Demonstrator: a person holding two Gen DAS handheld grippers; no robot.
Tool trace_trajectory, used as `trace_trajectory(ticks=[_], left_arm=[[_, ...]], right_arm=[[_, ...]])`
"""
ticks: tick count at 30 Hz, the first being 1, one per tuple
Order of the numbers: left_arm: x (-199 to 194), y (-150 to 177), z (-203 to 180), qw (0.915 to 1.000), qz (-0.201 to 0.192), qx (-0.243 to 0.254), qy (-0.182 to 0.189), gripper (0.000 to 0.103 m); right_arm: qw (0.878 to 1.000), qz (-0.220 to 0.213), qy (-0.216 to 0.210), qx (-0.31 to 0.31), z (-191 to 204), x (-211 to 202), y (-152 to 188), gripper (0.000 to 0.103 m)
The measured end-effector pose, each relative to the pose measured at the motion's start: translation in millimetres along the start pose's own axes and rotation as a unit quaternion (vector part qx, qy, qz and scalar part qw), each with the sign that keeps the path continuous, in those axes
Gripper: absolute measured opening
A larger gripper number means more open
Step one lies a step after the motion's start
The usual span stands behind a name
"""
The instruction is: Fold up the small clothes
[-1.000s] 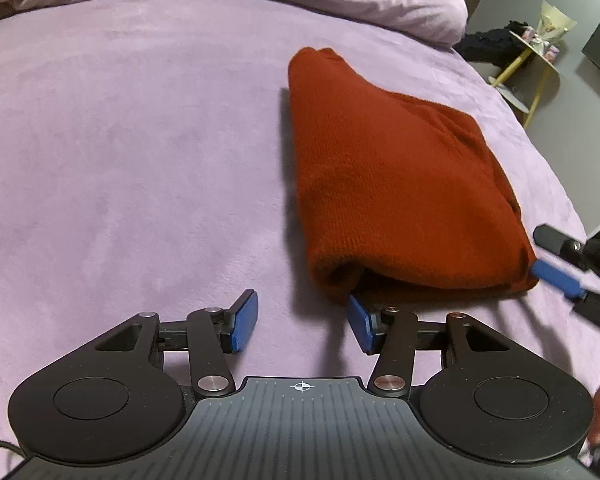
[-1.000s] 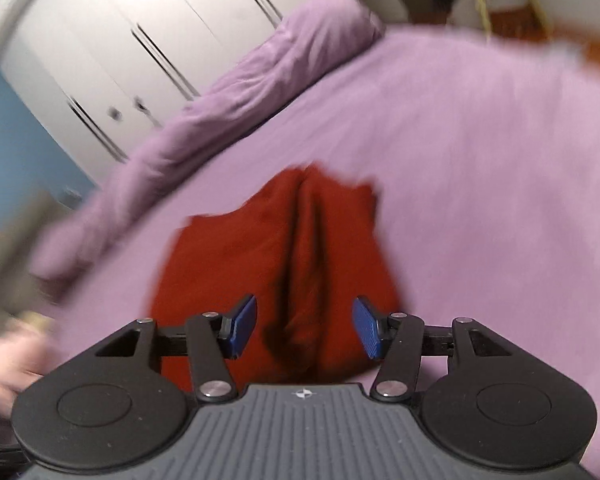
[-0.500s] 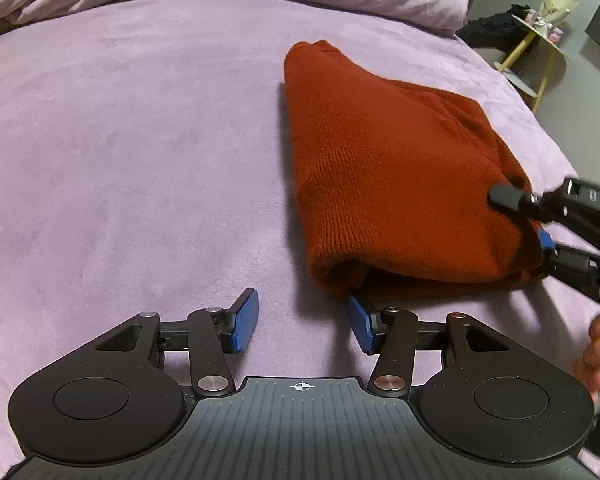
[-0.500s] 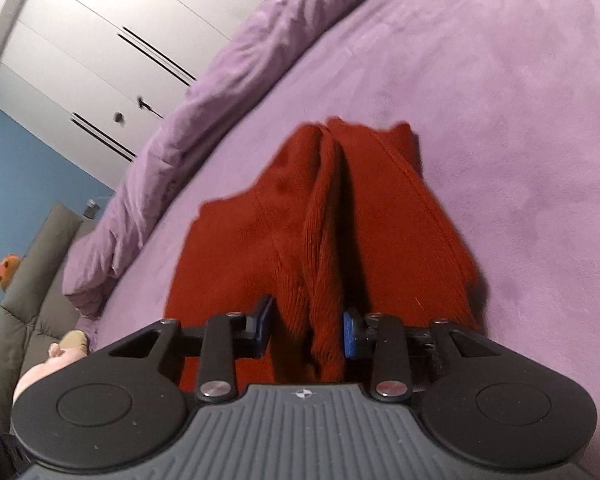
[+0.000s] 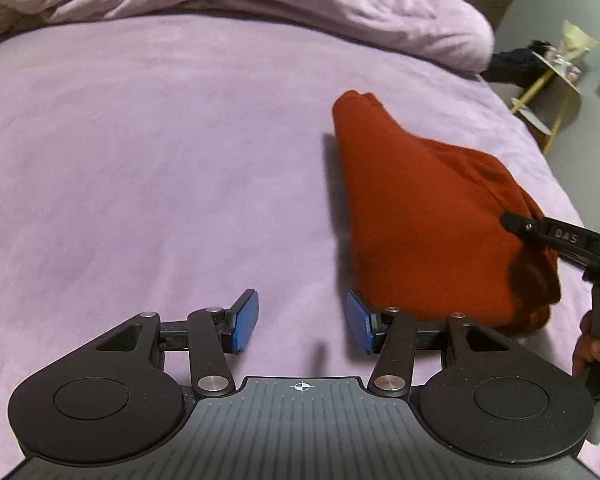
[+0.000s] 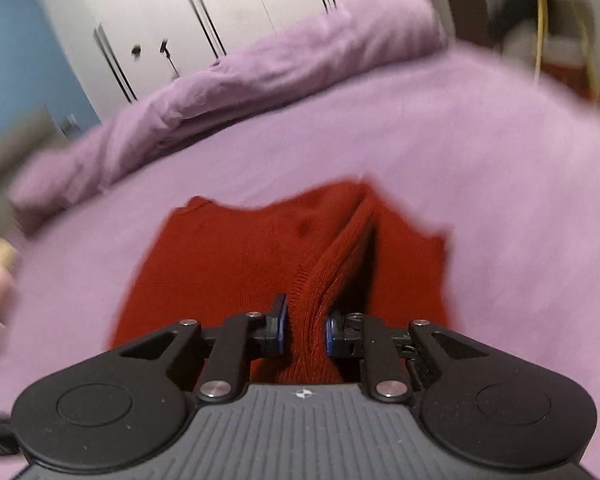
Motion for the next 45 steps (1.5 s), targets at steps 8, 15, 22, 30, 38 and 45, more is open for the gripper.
trace_trajectory(ticks=[8,15,22,30,38,45], left_arm=[[31.0,21.6,-31.8,0.9981,0.042,0.036,0.026,0.054],[45.7,22.9,-34.5,0.9989,0.035,0.028,0.016,0.054],[51.2,23.5,-39.8,0.9987,0.036,0.035,-0.005,0.055],[43.1,18.0,-35.6,0.9996,0.021,0.01,-0.014,0.056],[44.2,17.2,-33.2,0.9994,0.031,0.012,-0.014,0.057],[20.6,23.8,-1.4,0.9986,0.033,0.019,-0.038,0.055]], right_arm=[[0.999,0.022,0.021,0.036,-33.9,10.2,12.7,0.035],[0.972,0.057,-0.087,0.212,-86.3,-38.3,60.3,0.048],[0.957,0.089,-0.11,0.252,-75.3,-10.2,64.7,0.028],[0.898,0.095,-0.213,0.373,-98.1,-7.1,71.7,0.012],[0.959,0.106,-0.105,0.239,-78.7,-1.4,64.6,0.011],[0.955,0.114,-0.139,0.234,-97.9,7.8,70.8,0.01]])
Point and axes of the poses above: each gripper's, at about its wrist camera, not at the fingertips, and x roughly the way its jaws point, z to its left, y to its underside, the point moved 2 cm from there along x, roughly the way its jaws point, and after that the axes turned 13 degrees about y, right-handed, at the moved point
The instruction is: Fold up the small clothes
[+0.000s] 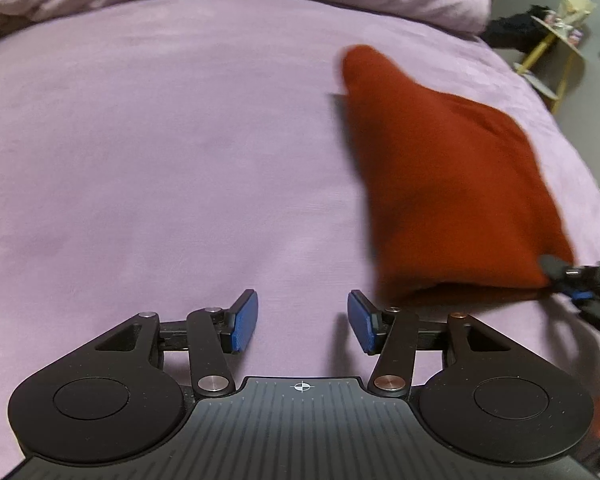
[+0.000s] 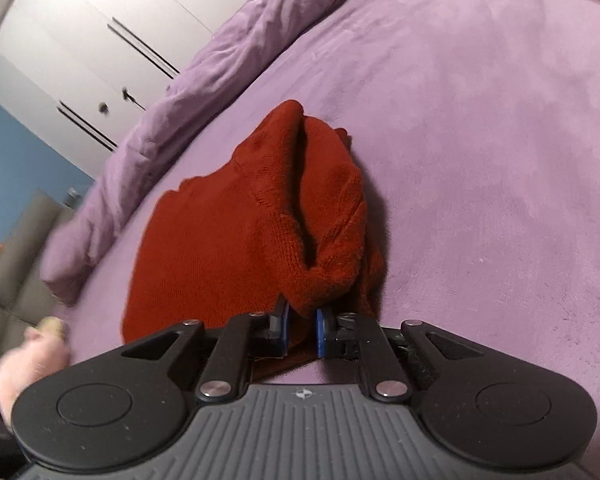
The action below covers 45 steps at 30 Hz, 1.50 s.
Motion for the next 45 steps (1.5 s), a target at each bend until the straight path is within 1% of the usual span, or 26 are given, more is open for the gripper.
trace_trajectory(ticks=[2,3,4,5,6,7,8,11,14,15,17,18,20,22,24,27,29,31,33,36,38,39,40,41,43,45], left_arm=[[-11.9,0.1,18.2,0.9999,-0.005,-0.009,0.009,0.055],[-17.9,-1.1,26.7,0.9996,-0.009,-0.018,0.019,0.055],[-23.6,-3.4,33.7,0.9991,-0.013,-0.026,0.03,0.055],[-29.1,-6.6,38.9,0.9985,-0.018,-0.032,0.041,0.055],[-32.5,-9.5,40.3,0.9979,-0.025,-0.033,0.049,0.055],[-35.8,-12.7,40.1,0.9972,-0.033,-0.032,0.058,0.055],[-37.8,-16.1,38.0,0.9966,-0.041,-0.029,0.065,0.056],[-34.9,-26.1,25.6,0.9953,-0.05,-0.024,0.079,0.056],[-22.2,-37.6,9.6,0.9952,-0.051,-0.022,0.081,0.056],[-17.6,-41.5,5.7,0.9952,-0.052,-0.024,0.079,0.056],[-6.4,-55.2,-2.8,0.9948,-0.057,-0.03,0.079,0.056],[-1.7,-64.4,-6.4,0.9941,-0.06,-0.034,0.083,0.056],[6.2,-83.4,-15.2,0.9925,-0.072,-0.041,0.09,0.056],[17.2,-103.1,-25.9,0.9915,-0.087,-0.032,0.091,0.056],[36.8,-122.5,-37.9,0.9948,-0.08,-0.014,0.061,0.056],[70.1,-138.5,-48.2,0.9975,-0.064,-0.005,0.028,0.056],[87.2,-140.4,-53.1,0.998,-0.061,0.008,0.017,0.06],[100.8,-136.1,-54.1,0.9979,-0.059,0.026,0.007,0.072],[102.3,-127.8,-50.6,0.9969,-0.064,0.045,0.005,0.078],[90.4,-124.8,-37.1,0.9962,-0.064,0.042,0.042,0.077],[76.2,-123.3,-20.4,0.9945,-0.051,0.02,0.089,0.077],[68.8,-121.2,-10.1,0.9923,-0.042,0.007,0.116,0.077],[63.1,-119.1,-0.4,0.9899,-0.034,-0.004,0.137,0.075],[57.7,-114.9,9.7,0.9868,-0.027,-0.014,0.159,0.074],[54.0,-108.0,23.6,0.9804,-0.016,-0.03,0.194,0.074],[58.3,-102.4,29.7,0.9737,-0.009,-0.05,0.222,0.074]], right_arm=[[1.0,0.004,-0.002,-0.002,-5.7,-7.2,-0.7,0.011],[1.0,-0.005,0.01,-0.018,-2.7,-13.4,-0.4,0.014],[0.999,-0.016,0.028,-0.033,0.7,-20.3,0.5,0.022],[0.998,-0.025,0.038,-0.038,2.9,-27.6,1.1,0.026],[0.997,-0.033,0.055,-0.036,2.9,-33.6,-0.1,0.042],[0.996,-0.045,0.066,-0.033,1.6,-40.2,-1.2,0.05],[0.995,-0.057,0.071,-0.03,0.1,-46.0,-3.3,0.05],[0.996,-0.072,0.05,-0.03,5.9,-52.3,-13.6,0.05],[0.995,-0.073,0.033,-0.067,33.0,-40.6,-29.7,0.044],[0.993,-0.072,0.027,-0.085,45.9,-32.7,-35.2,0.039],[0.991,-0.065,0.02,-0.119,71.4,-12.0,-47.7,0.037],[0.989,-0.06,0.019,-0.135,83.8,0.7,-54.5,0.034],[0.986,-0.055,0.034,-0.156,102.1,21.8,-64.9,0.031],[0.983,-0.057,0.049,-0.17,113.4,39.8,-73.3,0.028],[0.979,-0.057,0.077,-0.182,121.3,59.9,-82.1,0.024],[0.971,-0.055,0.115,-0.2,119.6,81.9,-91.6,0.015],[0.968,-0.061,0.131,-0.205,109.1,91.5,-94.8,0.014],[0.962,-0.084,0.165,-0.202,98.1,96.1,-100.6,0.0],[0.971,-0.079,0.139,-0.177,82.9,92.5,-103.9,0.0],[0.977,-0.068,0.105,-0.174,72.3,73.7,-104.7,0.0],[0.99,-0.036,0.048,-0.128,49.8,53.5,-106.8,0.009],[0.994,-0.019,0.028,-0.103,39.4,47.4,-107.5,0.034],[0.997,0.0,0.015,-0.074,26.1,40.9,-108.0,0.075],[0.998,0.009,0.001,-0.057,14.6,34.9,-107.1,0.082],[0.998,0.038,-0.03,-0.038,-1.4,31.4,-105.4,0.081],[0.996,0.07,-0.043,-0.024,-9.2,38.3,-101.5,0.081]])
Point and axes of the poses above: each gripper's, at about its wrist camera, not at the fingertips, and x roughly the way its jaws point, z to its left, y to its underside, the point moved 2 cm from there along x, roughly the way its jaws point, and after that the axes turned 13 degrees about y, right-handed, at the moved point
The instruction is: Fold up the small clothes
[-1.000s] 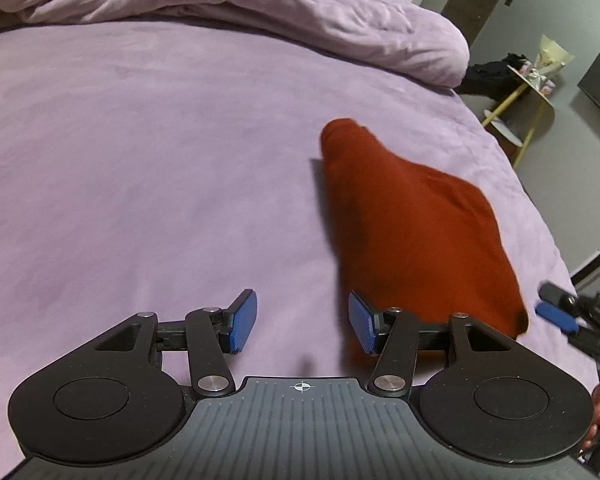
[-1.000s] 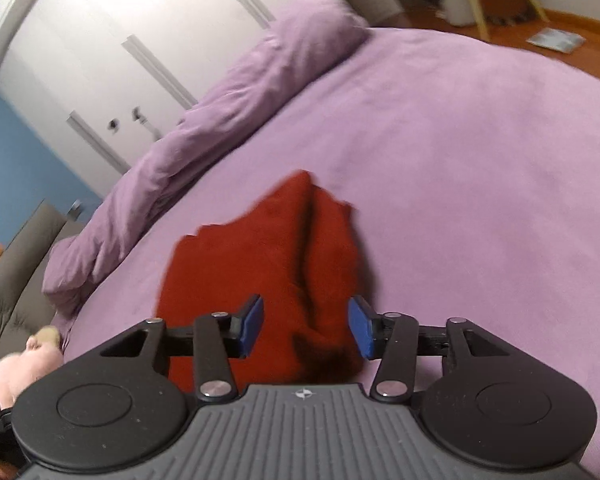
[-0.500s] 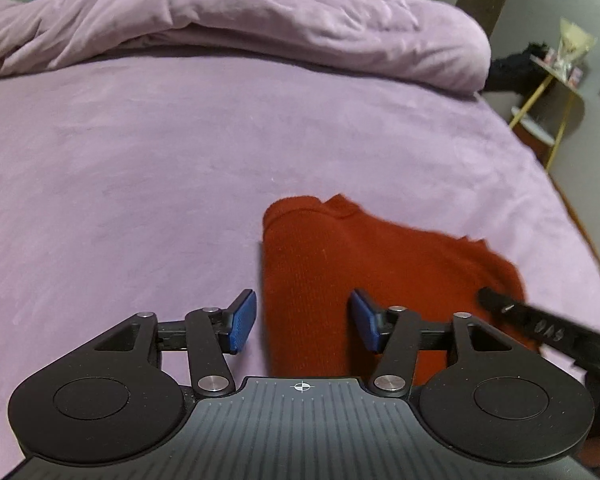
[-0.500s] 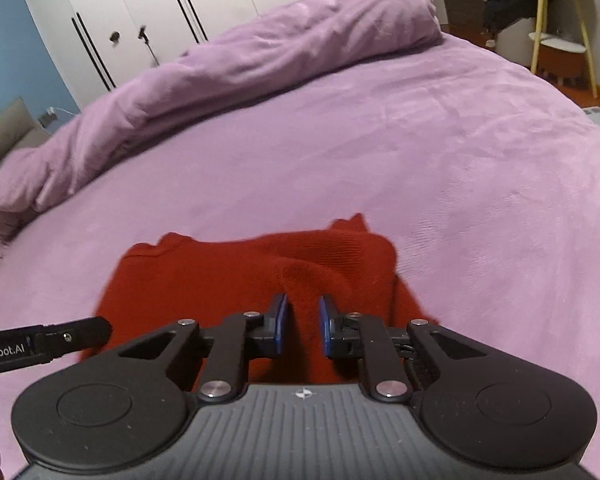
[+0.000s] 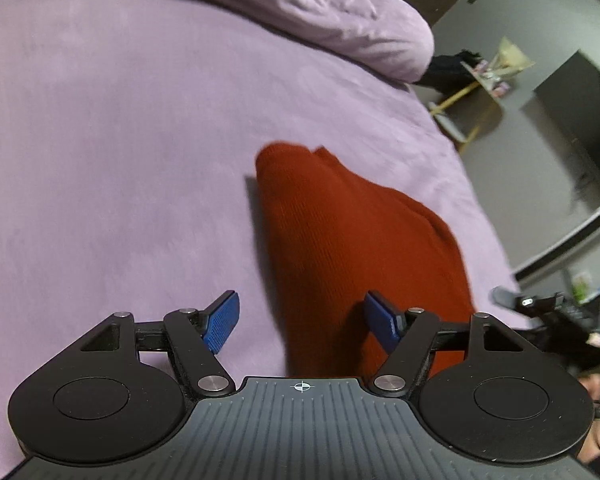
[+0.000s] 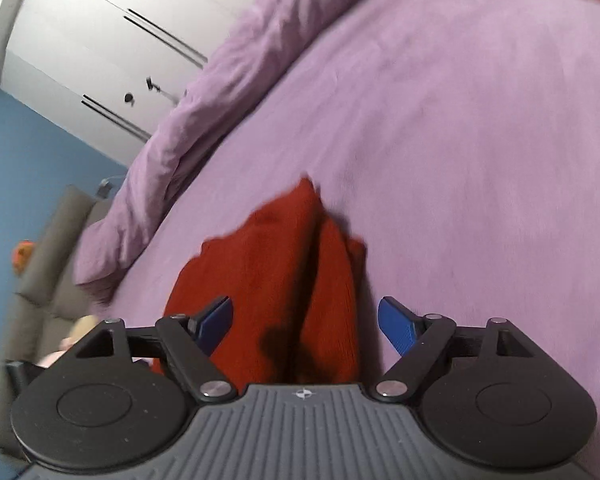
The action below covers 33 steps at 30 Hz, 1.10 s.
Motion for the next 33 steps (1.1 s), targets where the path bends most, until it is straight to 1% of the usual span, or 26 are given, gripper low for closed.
trace_trajectory(ticks=[1,2,3,5,6,8,9,10,12,15,17,19,21,24,27,29,31,33], left_arm=[[3.8,2.3,3.9,0.9996,0.0,-0.02,0.018,0.074],[9.2,2.4,5.8,0.9987,-0.002,-0.036,0.035,0.074],[15.1,2.3,7.5,0.9975,0.001,-0.05,0.049,0.072],[28.2,1.0,9.0,0.9958,0.009,-0.067,0.062,0.071],[34.1,-0.3,8.8,0.9958,0.013,-0.068,0.06,0.072],[41.8,-3.1,8.4,0.9965,0.012,-0.063,0.052,0.071],[44.0,-4.1,9.1,0.9966,0.011,-0.063,0.052,0.068],[45.7,-4.6,10.5,0.9964,0.007,-0.066,0.053,0.063],[45.2,-2.4,11.8,0.996,0.001,-0.069,0.057,0.056],[42.3,0.3,6.5,0.9974,-0.007,-0.051,0.05,0.051],[38.8,0.6,3.1,0.9975,-0.013,-0.051,0.046,0.046],[33.1,-0.3,-1.7,0.9978,-0.018,-0.047,0.044,0.04],[24.4,-0.9,-8.9,0.9983,-0.019,-0.034,0.043,0.037],[4.8,-0.5,-18.3,0.9977,-0.022,-0.025,0.059,0.036],[-28.9,5.8,-26.7,0.9981,-0.025,-0.015,0.055,0.036],[-56.0,14.3,-28.7,0.9986,-0.025,-0.011,0.045,0.036],[-83.2,28.3,-25.8,0.9995,-0.021,-0.016,0.019,0.037],[-106.8,48.0,-19.8,0.9997,-0.011,-0.023,-0.001,0.038]], right_arm=[[1.0,0.012,-0.003,0.001,-1.3,5.9,1.3,0.081],[1.0,0.015,-0.004,0.004,-0.5,9.6,3.3,0.08],[1.0,0.016,-0.009,0.006,0.4,15.3,2.8,0.076],[0.999,0.022,-0.024,0.009,3.9,22.7,3.3,0.068],[0.999,0.029,-0.031,0.011,5.7,25.9,5.1,0.064],[0.999,0.033,-0.028,0.006,9.2,34.0,6.8,0.061],[0.999,0.032,-0.025,0.002,10.1,36.7,7.3,0.054],[0.999,0.032,-0.025,0.003,10.0,39.0,7.7,0.05],[0.999,0.029,-0.026,0.012,10.9,43.9,8.4,0.044],[1.0,0.013,-0.02,0.018,18.2,49.1,13.5,0.041],[1.0,0.008,-0.02,0.021,24.8,49.5,17.6,0.034],[1.0,0.002,-0.02,0.023,32.4,43.3,19.9,0.032],[0.999,-0.002,-0.032,0.02,43.2,34.5,22.6,0.031],[0.998,0.005,-0.063,0.021,60.3,22.6,29.4,0.031],[0.995,0.037,-0.087,0.025,75.4,17.3,49.3,0.031],[0.992,0.067,-0.102,0.028,85.3,18.8,69.6,0.031],[0.989,0.089,-0.112,0.027,93.6,19.1,91.4,0.031],[0.988,0.101,-0.117,0.016,101.1,17.5,112.9,0.031]])
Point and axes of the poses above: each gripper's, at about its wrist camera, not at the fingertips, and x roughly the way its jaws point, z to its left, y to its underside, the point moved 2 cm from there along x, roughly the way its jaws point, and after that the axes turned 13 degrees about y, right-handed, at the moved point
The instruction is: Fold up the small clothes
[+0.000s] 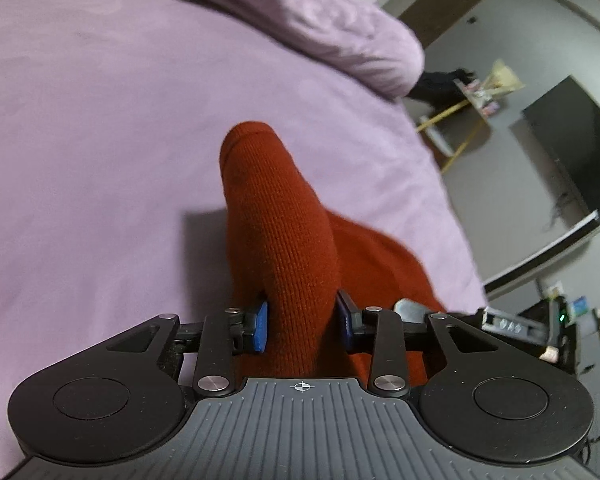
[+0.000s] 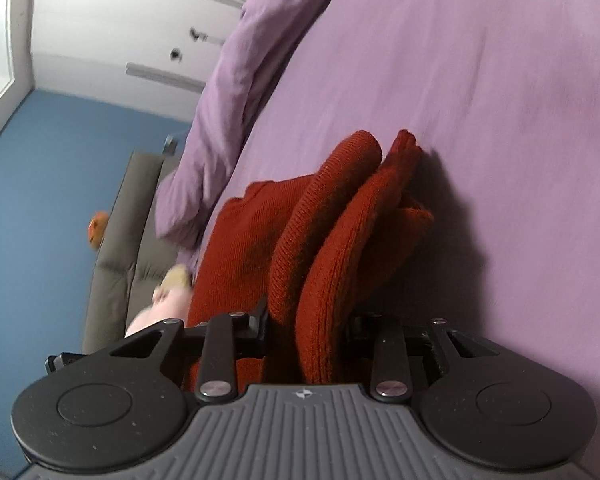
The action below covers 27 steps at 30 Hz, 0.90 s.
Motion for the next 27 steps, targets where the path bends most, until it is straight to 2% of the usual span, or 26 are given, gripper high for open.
trace_trajectory(ticks=[3,4,6,7,9,10,11,12,13,15,17,19,22,24,25,26,27], left_arm=[[-23.4,28.4,14.9,0.9983,0.009,-0.015,-0.055,0.041],[-27.8,34.2,17.7,0.9969,0.008,-0.007,-0.078,0.038],[-39.0,41.3,17.6,0.9947,-0.006,0.017,-0.102,0.041],[-43.1,41.3,16.0,0.9942,-0.015,0.02,-0.105,0.045],[-48.0,38.8,12.2,0.992,-0.038,0.025,-0.118,0.047],[-46.3,36.1,9.4,0.9902,-0.045,0.031,-0.128,0.048],[-41.5,32.3,6.7,0.9882,-0.05,0.037,-0.14,0.048],[-35.2,29.0,5.3,0.9861,-0.054,0.039,-0.152,0.048],[-27.4,25.9,2.9,0.9842,-0.059,0.04,-0.162,0.049],[-8.4,18.0,-0.2,0.9801,-0.067,0.037,-0.183,0.05],[10.7,10.4,-0.1,0.9753,-0.07,0.048,-0.204,0.052],[34.0,1.1,2.9,0.9669,-0.074,0.056,-0.238,0.054],[63.1,-9.2,9.6,0.9584,-0.058,0.077,-0.268,0.058],[81.2,-15.7,13.1,0.9536,-0.042,0.095,-0.283,0.061],[89.4,-18.3,14.8,0.9513,-0.036,0.102,-0.289,0.065],[94.6,-19.4,16.2,0.9501,-0.033,0.105,-0.292,0.067],[100.3,-21.0,17.2,0.9489,-0.031,0.108,-0.295,0.072]], right_arm=[[0.999,0.012,0.031,-0.025,6.4,4.2,31.2,0.034],[0.998,0.004,0.05,-0.033,7.9,2.0,37.4,0.04],[0.994,-0.024,0.098,-0.03,4.8,-8.1,43.7,0.051],[0.989,-0.054,0.135,-0.035,6.2,-17.7,44.0,0.054],[0.969,-0.12,0.207,-0.057,13.8,-34.4,46.4,0.054],[0.956,-0.159,0.238,-0.073,22.9,-42.1,47.5,0.053],[0.946,-0.186,0.25,-0.093,35.2,-45.4,48.4,0.052],[0.943,-0.19,0.246,-0.114,47.0,-42.3,49.4,0.046],[0.946,-0.177,0.233,-0.138,60.5,-33.4,50.3,0.032],[0.948,-0.143,0.213,-0.189,85.7,-4.0,52.4,0.02],[0.932,-0.143,0.244,-0.227,101.5,29.3,52.4,0.02],[0.917,-0.147,0.28,-0.244,103.8,57.3,46.0,0.02],[0.913,-0.146,0.308,-0.224,91.8,84.3,32.8,0.015],[0.902,-0.161,0.334,-0.22,86.3,88.9,27.9,0.012],[0.902,-0.163,0.335,-0.217,81.6,90.4,26.0,0.013],[0.911,-0.16,0.32,-0.203,73.9,90.0,20.9,0.014],[0.916,-0.16,0.313,-0.196,69.1,90.4,17.2,0.014]])
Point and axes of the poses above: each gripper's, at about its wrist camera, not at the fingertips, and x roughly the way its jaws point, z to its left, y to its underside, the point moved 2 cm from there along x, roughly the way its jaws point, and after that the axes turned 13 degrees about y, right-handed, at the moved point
